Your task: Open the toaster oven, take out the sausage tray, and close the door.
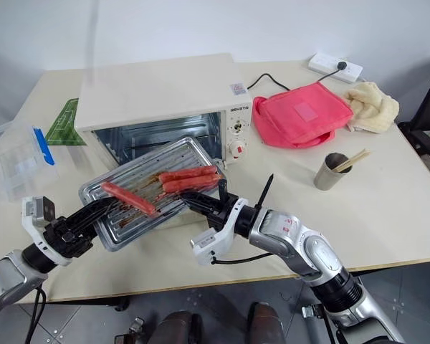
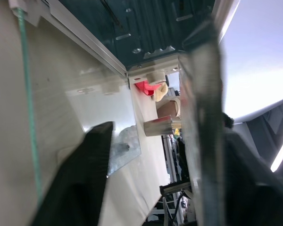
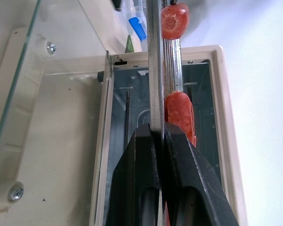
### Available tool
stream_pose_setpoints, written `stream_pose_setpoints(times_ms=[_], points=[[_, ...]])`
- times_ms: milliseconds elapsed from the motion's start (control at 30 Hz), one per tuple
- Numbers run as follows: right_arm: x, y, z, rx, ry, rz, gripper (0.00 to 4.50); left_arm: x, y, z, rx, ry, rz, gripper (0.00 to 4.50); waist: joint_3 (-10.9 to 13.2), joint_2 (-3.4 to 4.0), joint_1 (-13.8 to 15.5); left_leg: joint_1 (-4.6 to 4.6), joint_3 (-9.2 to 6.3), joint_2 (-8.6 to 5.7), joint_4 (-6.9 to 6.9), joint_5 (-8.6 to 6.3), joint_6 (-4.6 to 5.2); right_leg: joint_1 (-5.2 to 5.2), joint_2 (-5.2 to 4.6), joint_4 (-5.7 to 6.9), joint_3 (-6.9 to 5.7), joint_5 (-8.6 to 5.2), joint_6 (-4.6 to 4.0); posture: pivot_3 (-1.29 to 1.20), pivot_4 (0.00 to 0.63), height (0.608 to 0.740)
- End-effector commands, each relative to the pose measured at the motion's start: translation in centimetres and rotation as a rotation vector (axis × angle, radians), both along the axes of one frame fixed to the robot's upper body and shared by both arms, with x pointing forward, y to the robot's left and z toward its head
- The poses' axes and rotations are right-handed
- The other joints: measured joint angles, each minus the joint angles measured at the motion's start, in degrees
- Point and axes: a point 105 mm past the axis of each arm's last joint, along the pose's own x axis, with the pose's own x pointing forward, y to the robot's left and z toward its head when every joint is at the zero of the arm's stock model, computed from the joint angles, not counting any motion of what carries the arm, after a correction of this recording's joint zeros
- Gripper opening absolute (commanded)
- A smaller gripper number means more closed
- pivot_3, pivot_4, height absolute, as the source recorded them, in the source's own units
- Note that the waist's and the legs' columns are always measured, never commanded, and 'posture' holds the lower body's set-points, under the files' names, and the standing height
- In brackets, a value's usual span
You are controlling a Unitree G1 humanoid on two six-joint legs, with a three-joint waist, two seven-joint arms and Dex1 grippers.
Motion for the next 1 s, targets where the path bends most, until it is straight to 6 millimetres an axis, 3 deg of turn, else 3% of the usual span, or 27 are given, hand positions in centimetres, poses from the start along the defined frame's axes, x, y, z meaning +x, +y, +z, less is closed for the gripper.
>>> stream_pose_setpoints(times_ms=[33, 200, 267, 633, 900, 1000], points=[[0.0, -0.2, 2.0, 0.065, -0.051, 0.012, 0.0, -0.7, -1.1, -0.5, -0.012, 0.018, -0.023, 1.9, 0.0, 0.0, 0.0, 0.0, 0.01, 0.0, 0.0, 0.0, 0.0, 0.0, 0.0, -0.01, 0.0, 0.0, 0.0, 0.0, 0.15, 0.74], [0.3, -0.1, 2.1, 0.088, -0.001, 0.005, 0.0, -0.8, -1.4, -0.9, -0.026, 0.029, -0.021, 0.4, 0.0, 0.0, 0.0, 0.0, 0.25, 0.02, 0.02, 0.0, 0.0, 0.02, 0.02, -0.02, -0.01, -0.01, -0.01, 0.0, 0.15, 0.74], [0.7, 0.0, 2.0, 0.116, 0.076, -0.016, 0.0, -0.9, -1.5, -1.0, -0.029, 0.032, -0.02, 0.04, 0.0, 0.0, 0.0, 0.0, 0.29, 0.01, 0.02, 0.0, 0.0, 0.03, 0.02, -0.04, 0.01, -0.01, -0.01, 0.0, 0.15, 0.74], [-0.2, 0.9, 1.1, 0.15, 0.465, 0.076, 0.0, -1.1, -2.2, -2.7, -0.029, 0.118, -0.04, 0.04, 0.0, -0.01, 0.1, 0.0, 0.29, 0.01, 0.02, 0.01, 0.02, 0.07, 0.03, -0.08, 0.01, -0.01, -0.02, 0.0, 0.15, 0.74], [-0.8, 1.2, 1.7, 0.103, 0.441, 0.12, 0.0, -1.3, -2.1, -3.2, -0.035, 0.14, -0.044, 0.04, 0.0, 0.0, 0.1, 0.0, 0.29, 0.01, 0.02, 0.01, 0.02, 0.05, 0.04, -0.08, 0.01, -0.01, -0.02, 0.0, 0.15, 0.74], [-1.1, 1.4, 1.9, 0.08, 0.416, 0.139, 0.88, -1.3, -2.0, -3.3, -0.049, 0.143, -0.04, 0.0, 0.0, 0.0, 0.1, 0.0, 0.3, 0.01, 0.02, 0.01, 0.02, 0.05, 0.04, -0.08, 0.03, -0.01, -0.02, 0.0, 0.15, 0.74]])
